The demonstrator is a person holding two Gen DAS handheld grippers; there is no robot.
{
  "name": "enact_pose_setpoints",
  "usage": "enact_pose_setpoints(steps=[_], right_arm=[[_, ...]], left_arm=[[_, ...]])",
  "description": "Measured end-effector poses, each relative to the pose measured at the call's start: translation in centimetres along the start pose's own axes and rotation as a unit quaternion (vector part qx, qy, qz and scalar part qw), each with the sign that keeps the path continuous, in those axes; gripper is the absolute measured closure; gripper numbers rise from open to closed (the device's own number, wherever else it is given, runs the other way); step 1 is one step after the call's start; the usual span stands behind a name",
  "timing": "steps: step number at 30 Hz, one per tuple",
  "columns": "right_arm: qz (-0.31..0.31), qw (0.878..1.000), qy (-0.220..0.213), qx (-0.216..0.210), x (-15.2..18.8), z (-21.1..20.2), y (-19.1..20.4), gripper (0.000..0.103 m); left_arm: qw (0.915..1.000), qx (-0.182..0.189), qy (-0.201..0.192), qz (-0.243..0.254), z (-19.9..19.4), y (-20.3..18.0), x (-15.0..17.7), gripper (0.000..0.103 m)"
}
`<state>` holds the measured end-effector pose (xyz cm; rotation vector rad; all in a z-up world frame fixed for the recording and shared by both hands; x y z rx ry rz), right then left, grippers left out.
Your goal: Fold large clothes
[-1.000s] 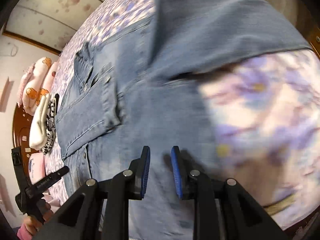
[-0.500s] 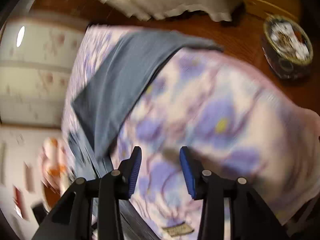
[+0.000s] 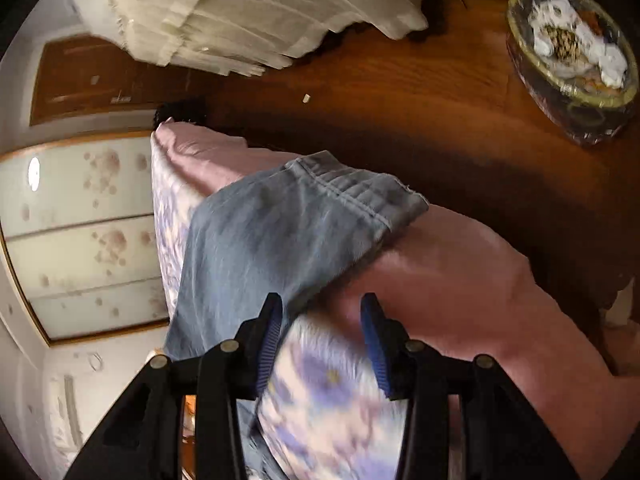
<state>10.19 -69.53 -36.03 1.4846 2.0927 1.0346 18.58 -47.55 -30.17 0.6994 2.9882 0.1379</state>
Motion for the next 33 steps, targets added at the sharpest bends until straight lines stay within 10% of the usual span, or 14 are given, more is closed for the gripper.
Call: enact_pose_setpoints(steps=[18, 33], right_arm=[[-0.018, 0.989, -0.148, 0.007, -0.5, -2.1, 3.8, 0.093], [-0.288, 0.919, -0.267, -0.027, 12.3, -9.3, 21.4, 0.095]], left_arm=[[0.9951, 0.019, 0.011, -0.097, 1.1, 5.2, 1.6, 0.021], [0.9869, 0.017, -0.069, -0.144, -2.4, 18.5, 7.3, 0.021]])
Point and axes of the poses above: each gripper's, at about its wrist camera, not at the fingertips, and z roughly the way its jaws point, y to its left, x to its underside, the point moved 1 cm from there along z, roughly the way its jaws point, and after that the axes turned 2 degrees about -z, right-handed, at the moved point
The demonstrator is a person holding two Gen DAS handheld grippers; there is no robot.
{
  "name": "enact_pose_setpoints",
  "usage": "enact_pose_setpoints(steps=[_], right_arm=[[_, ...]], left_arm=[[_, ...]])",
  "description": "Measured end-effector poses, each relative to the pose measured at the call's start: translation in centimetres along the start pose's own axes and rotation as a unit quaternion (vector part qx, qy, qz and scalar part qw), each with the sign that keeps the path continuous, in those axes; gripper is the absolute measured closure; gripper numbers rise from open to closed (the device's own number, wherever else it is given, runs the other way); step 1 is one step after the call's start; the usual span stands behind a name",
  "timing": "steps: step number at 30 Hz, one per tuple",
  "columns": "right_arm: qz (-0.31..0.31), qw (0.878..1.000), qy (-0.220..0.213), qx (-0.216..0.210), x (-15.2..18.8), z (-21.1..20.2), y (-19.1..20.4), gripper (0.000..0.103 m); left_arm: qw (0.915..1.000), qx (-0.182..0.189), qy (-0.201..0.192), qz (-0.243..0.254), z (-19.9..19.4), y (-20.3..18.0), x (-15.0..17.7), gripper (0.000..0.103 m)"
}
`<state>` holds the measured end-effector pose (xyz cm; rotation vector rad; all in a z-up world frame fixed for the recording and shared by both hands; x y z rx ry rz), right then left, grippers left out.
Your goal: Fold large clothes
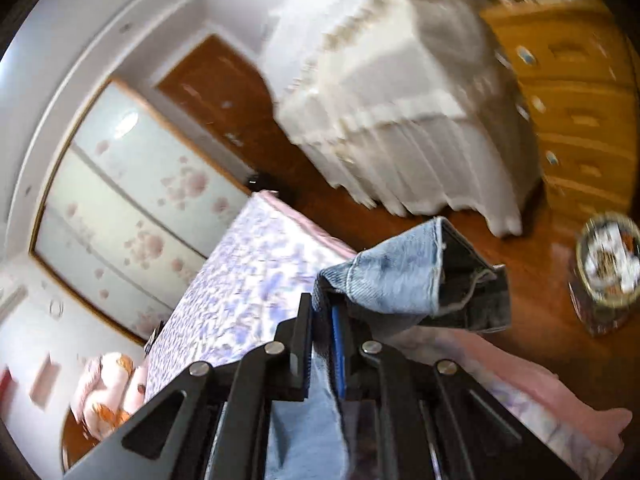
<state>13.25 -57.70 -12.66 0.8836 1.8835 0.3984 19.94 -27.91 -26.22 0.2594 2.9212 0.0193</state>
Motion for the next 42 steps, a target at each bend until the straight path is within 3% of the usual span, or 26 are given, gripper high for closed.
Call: enact_pose_setpoints(steps=[4, 10, 14, 17, 20, 23, 27, 30, 33, 35, 41, 42], right_arm=[[-0.055, 0.998, -0.006, -0.028, 1.5, -0.9, 6.6, 0.095], [-0.145, 0.988, 0.002, -0.062, 7.3, -0.5, 17.9, 0.095], [-0.204, 0.974, 0.02, -0.091, 13.4, 0.5, 24.8, 0.095], [-0.26, 0.959, 0.057, -0.1, 19.7, 3.0, 28.9, 0.095], [-0.304, 0.942, 0.107, -0.097, 25.8, 5.6, 30.4, 0.095], [-0.357, 0.911, 0.192, -0.082, 33.4, 8.3, 31.6, 0.095], [-0.366, 0.884, 0.283, -0.068, 39.4, 10.7, 30.5, 0.092], [-0.388, 0.856, 0.338, -0.06, 43.3, 10.9, 30.4, 0.088], [-0.366, 0.854, 0.359, -0.085, 44.4, 11.2, 30.3, 0.065], [-0.358, 0.852, 0.368, -0.101, 44.6, 11.1, 30.4, 0.058], [-0.364, 0.843, 0.371, -0.137, 44.9, 10.8, 31.9, 0.049], [-0.355, 0.843, 0.375, -0.151, 44.8, 10.8, 32.0, 0.044]], left_arm=[[0.9997, 0.005, -0.018, -0.017, -1.8, 5.9, 0.8, 0.021], [0.9983, 0.011, -0.041, -0.041, -3.5, 15.3, 2.1, 0.021], [0.997, 0.016, -0.045, -0.061, -3.5, 21.0, 3.2, 0.021], [0.9963, 0.013, -0.039, -0.076, -2.7, 24.8, 4.2, 0.021], [0.9951, 0.013, -0.031, -0.093, -1.5, 28.0, 5.0, 0.021], [0.9935, 0.015, -0.022, -0.111, -0.2, 30.6, 5.8, 0.021], [0.9916, 0.019, -0.01, -0.128, 1.4, 33.0, 6.5, 0.021], [0.9907, 0.013, -0.009, -0.135, 2.0, 34.5, 6.8, 0.021], [0.9894, 0.01, -0.007, -0.144, 2.3, 35.5, 6.9, 0.021], [0.9885, 0.004, -0.006, -0.151, 2.3, 36.1, 7.0, 0.021], [0.9874, -0.006, -0.016, -0.158, 2.2, 37.3, 6.8, 0.021], [0.9872, -0.004, -0.018, -0.158, 2.2, 37.4, 6.6, 0.021]])
Point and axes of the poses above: each gripper's, at about its wrist camera, not at the fingertips, and z roughly the way its jaws point, y to its left, x to its underside, the point moved 1 cm from there along z, roughly the way its jaws point, and after that the axes turned 2 degrees about -z, right-handed, at the moved point
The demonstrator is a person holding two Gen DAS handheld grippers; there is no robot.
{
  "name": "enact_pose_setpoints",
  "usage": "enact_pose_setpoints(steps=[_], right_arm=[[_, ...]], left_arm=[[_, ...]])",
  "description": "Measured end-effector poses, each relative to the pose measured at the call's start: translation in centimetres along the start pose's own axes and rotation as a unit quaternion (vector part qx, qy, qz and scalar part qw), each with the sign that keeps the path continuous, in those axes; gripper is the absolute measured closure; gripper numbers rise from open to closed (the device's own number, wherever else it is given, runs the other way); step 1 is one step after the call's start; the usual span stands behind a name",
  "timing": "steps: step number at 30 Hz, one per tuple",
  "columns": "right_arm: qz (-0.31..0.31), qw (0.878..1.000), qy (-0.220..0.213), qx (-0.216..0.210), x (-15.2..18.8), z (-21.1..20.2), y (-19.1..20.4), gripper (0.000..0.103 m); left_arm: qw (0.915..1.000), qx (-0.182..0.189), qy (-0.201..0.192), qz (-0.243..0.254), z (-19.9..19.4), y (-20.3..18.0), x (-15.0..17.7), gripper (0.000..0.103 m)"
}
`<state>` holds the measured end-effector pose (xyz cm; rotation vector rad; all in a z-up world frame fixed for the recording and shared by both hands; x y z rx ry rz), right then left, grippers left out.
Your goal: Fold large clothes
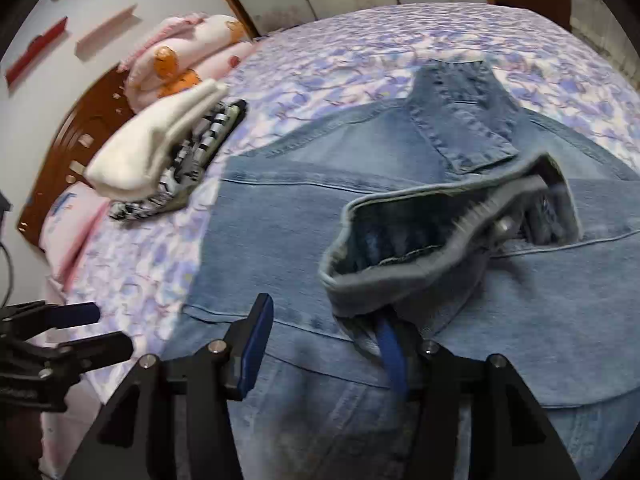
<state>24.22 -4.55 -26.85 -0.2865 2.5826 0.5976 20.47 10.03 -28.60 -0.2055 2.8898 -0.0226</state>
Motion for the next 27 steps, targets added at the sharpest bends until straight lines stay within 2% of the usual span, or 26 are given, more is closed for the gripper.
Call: enact_pose_setpoints(steps=[1, 4, 6, 11, 15, 17, 19, 21, 23, 24, 27], right_arm=[[0.005, 1.0, -0.001, -0.018, -0.1, 0.0, -0.1, 0.038], [0.034, 0.996, 0.001, -0.084, -0.1, 0.4, -0.6, 0.035], [0.042, 0.995, 0.006, -0.095, 0.1, 0.7, -0.8, 0.035], [0.061, 0.997, -0.003, -0.045, 0.7, -0.5, -2.4, 0.035], [0.065, 0.998, -0.007, -0.005, 1.3, -1.9, -4.7, 0.035], [0.067, 0.998, -0.005, 0.015, 1.7, -2.7, -6.1, 0.035], [0.076, 0.997, -0.001, 0.032, 2.2, -3.5, -7.7, 0.035], [0.09, 0.995, 0.0, 0.047, 2.7, -4.5, -9.5, 0.035], [0.104, 0.992, 0.001, 0.065, 3.3, -5.5, -11.1, 0.035], [0.11, 0.991, 0.0, 0.074, 3.6, -6.0, -11.8, 0.035], [0.129, 0.986, 0.001, 0.103, 4.3, -7.3, -13.9, 0.035]], left_arm=[[1.0, 0.003, -0.002, 0.0, 0.1, 0.0, -0.2, 0.021], [0.9999, 0.013, -0.007, 0.001, 0.5, -0.4, -0.7, 0.021], [0.9995, 0.031, -0.008, 0.002, 1.0, -1.2, -1.4, 0.021], [0.9948, 0.099, 0.001, 0.026, 3.1, -4.3, -2.8, 0.021], [0.9907, 0.125, 0.039, 0.037, 6.7, -7.2, -3.4, 0.022], [0.9892, 0.128, 0.064, 0.029, 8.6, -8.2, -3.5, 0.029], [0.9887, 0.126, 0.08, 0.016, 10.1, -8.8, -3.3, 0.054], [0.9868, 0.126, 0.101, -0.011, 11.8, -9.3, -3.3, 0.057], [0.9872, 0.118, 0.104, -0.027, 12.3, -9.6, -3.4, 0.058], [0.9862, 0.122, 0.108, -0.029, 12.2, -10.0, -3.5, 0.069], [0.9853, 0.121, 0.119, -0.02, 11.9, -11.1, -3.6, 0.082]])
Point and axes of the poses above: each gripper's, at about its wrist camera, not at the fingertips, and z roughly the way its jaws point, y to its left, x to its underside, the point moved 1 cm from there along z, roughly the way its jaws point, and after that the axes turned 2 degrees about -z, right-handed, at the moved point
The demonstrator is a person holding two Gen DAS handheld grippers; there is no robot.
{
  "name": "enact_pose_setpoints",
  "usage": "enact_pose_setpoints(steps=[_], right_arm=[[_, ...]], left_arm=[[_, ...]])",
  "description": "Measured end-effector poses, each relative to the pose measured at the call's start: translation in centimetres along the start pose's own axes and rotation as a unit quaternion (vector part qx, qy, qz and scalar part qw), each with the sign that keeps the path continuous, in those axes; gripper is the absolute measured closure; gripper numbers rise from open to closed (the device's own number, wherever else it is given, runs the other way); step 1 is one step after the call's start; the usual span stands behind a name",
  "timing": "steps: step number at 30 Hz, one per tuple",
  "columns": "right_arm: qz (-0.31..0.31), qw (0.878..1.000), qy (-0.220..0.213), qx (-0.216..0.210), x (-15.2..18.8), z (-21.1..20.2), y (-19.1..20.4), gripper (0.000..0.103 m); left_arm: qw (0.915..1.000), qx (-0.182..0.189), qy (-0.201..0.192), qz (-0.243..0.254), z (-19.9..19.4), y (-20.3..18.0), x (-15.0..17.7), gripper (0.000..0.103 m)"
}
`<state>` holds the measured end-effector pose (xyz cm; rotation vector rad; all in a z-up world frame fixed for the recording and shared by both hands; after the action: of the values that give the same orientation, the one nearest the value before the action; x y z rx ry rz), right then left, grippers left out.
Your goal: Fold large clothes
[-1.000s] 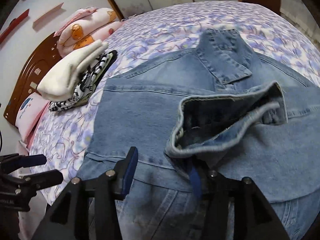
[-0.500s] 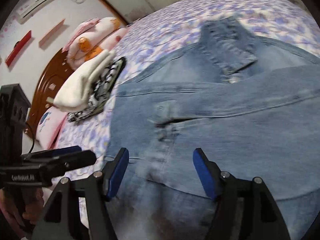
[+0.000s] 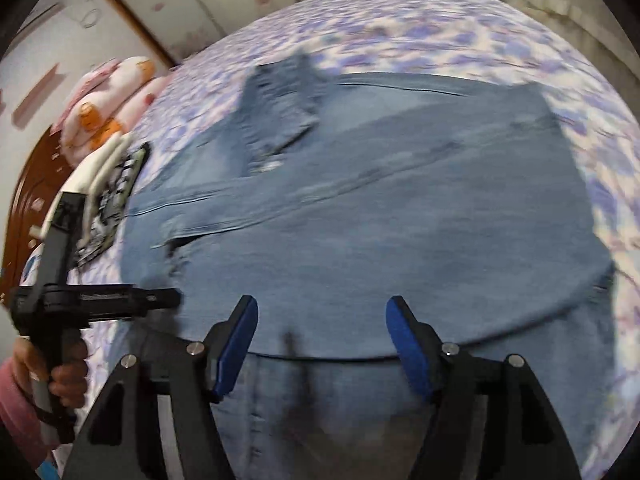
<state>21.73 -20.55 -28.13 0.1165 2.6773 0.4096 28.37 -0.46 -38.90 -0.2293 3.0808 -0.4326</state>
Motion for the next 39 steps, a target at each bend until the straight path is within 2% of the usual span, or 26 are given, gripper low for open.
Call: enact_pose_setpoints(steps=[2, 4, 7, 11, 14, 16, 19, 24, 28, 31, 32, 33, 34, 35, 36, 37, 39], right_arm=[[0.014, 1.0, -0.003, 0.012, 0.1, -0.4, -1.3, 0.035], [0.036, 0.999, -0.012, 0.025, 0.1, -1.0, -2.7, 0.035], [0.061, 0.997, -0.02, 0.042, 0.0, -1.6, -4.2, 0.035], [0.063, 0.996, -0.025, 0.059, 0.0, -2.3, -5.0, 0.035], [0.057, 0.996, -0.031, 0.058, -0.1, -2.6, -4.9, 0.035], [0.055, 0.996, -0.032, 0.06, -0.2, -2.5, -4.7, 0.035], [0.056, 0.996, -0.027, 0.062, -0.1, -2.0, -4.5, 0.035], [0.062, 0.994, -0.009, 0.089, 0.1, -0.4, -4.5, 0.035], [0.069, 0.992, 0.004, 0.101, 0.5, 0.8, -5.0, 0.036], [0.058, 0.991, 0.012, 0.122, 0.9, 1.6, -5.1, 0.05], [0.051, 0.989, 0.015, 0.136, 1.0, 1.9, -5.1, 0.053], [0.049, 0.988, 0.015, 0.146, 1.1, 2.0, -5.2, 0.06], [0.05, 0.987, 0.014, 0.153, 1.1, 2.0, -5.3, 0.074], [0.051, 0.985, 0.011, 0.167, 1.2, 1.9, -5.6, 0.083], [0.052, 0.981, 0.013, 0.184, 1.3, 1.7, -6.0, 0.103], [0.055, 0.978, 0.015, 0.199, 1.4, 1.5, -6.7, 0.103], [0.077, 0.98, 0.01, 0.181, 1.5, 0.5, -7.8, 0.103]], left_arm=[[0.9997, 0.022, 0.001, -0.014, -0.4, -0.5, -0.3, 0.089], [0.9986, 0.031, -0.003, -0.042, -0.8, -0.6, -0.6, 0.09], [0.9968, 0.047, -0.025, -0.06, -2.4, -1.2, -1.3, 0.09], [0.9927, 0.061, -0.092, -0.05, -6.5, -2.6, -2.8, 0.09], [0.9923, 0.043, -0.114, -0.023, -8.1, -3.7, -4.6, 0.091], [0.993, 0.031, -0.112, -0.017, -7.7, -3.8, -5.4, 0.092], [0.9967, -0.001, -0.081, -0.006, -5.2, -2.9, -5.3, 0.093], [0.9985, -0.043, -0.024, -0.023, -1.5, 0.6, -2.6, 0.093], [0.9976, -0.055, -0.041, -0.009, -0.9, 0.9, -2.1, 0.092], [0.9972, -0.062, -0.041, 0.007, -0.9, 0.8, -2.4, 0.091], [0.9966, -0.069, -0.044, 0.016, -1.1, 0.7, -2.3, 0.091], [0.9946, -0.088, -0.049, 0.026, -1.1, 0.5, -2.4, 0.091], [0.9915, -0.112, -0.056, 0.035, -1.2, 0.8, -2.7, 0.091], [0.9887, -0.131, -0.06, 0.042, -1.3, 0.9, -2.7, 0.091], [0.9879, -0.137, -0.06, 0.042, -1.5, 1.3, -2.7, 0.091], [0.9893, -0.129, -0.057, 0.038, -1.8, 2.1, -2.5, 0.091], [0.9916, -0.109, -0.062, 0.029, -2.8, 3.4, -2.3, 0.091]])
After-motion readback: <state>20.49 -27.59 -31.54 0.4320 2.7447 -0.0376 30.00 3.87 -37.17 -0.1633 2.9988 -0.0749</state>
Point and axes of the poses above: each gripper's, at about its wrist camera, not at the fingertips, and z roughly the way its jaws point, y to its left, x to its underside, the point moved 1 cm from there along z, roughly the way its jaws point, and after that the axes turned 2 degrees about -z, right-handed, at the moved point
